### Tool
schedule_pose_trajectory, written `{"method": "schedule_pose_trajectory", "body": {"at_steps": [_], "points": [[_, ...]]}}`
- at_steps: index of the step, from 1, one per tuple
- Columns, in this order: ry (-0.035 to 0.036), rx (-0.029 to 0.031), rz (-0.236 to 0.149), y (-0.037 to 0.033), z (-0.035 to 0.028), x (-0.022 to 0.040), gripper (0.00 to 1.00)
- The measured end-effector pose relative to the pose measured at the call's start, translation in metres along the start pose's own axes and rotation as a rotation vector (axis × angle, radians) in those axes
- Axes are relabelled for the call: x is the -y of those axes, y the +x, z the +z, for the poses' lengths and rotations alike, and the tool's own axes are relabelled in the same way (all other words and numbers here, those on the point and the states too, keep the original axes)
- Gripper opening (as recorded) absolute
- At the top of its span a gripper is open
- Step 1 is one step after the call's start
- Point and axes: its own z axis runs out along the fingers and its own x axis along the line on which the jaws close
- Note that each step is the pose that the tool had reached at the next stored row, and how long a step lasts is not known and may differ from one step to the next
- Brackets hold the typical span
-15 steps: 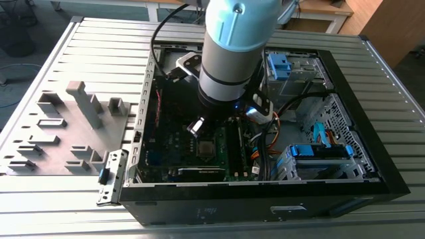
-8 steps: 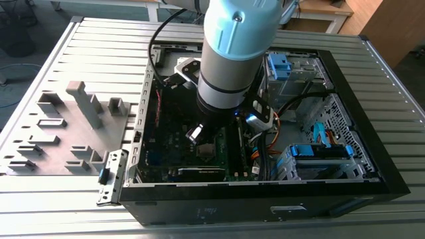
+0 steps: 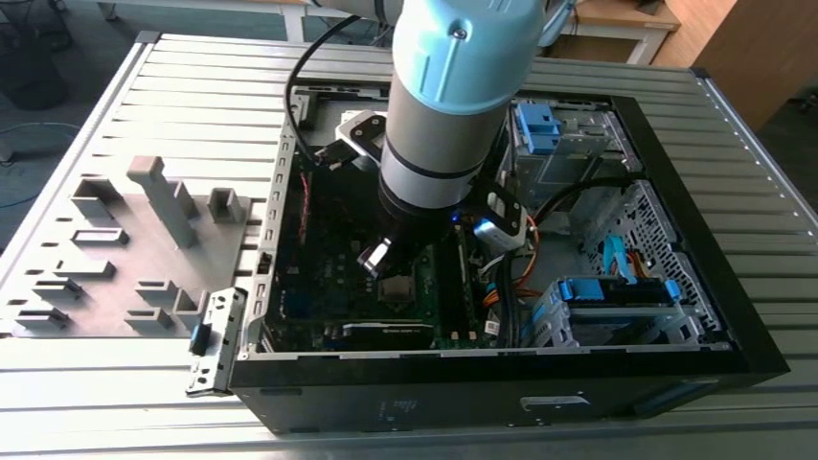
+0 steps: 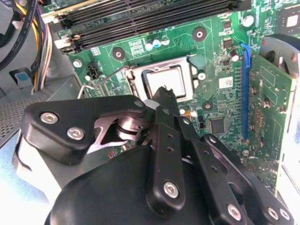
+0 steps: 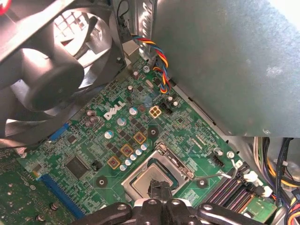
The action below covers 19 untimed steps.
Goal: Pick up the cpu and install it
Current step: 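Close the cpu cover, then install the first cpu locking lever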
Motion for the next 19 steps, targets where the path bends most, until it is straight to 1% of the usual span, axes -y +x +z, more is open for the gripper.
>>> {"method": "schedule_pose_trajectory", "body": {"at_steps": [13,19], "points": [[0.0001,-0.0002,0.0,0.0,-0.0007,-0.0001,0.11],[0.0,-0.0001,0.0,-0.0003,-0.0051,-0.0006,0.11]]}}
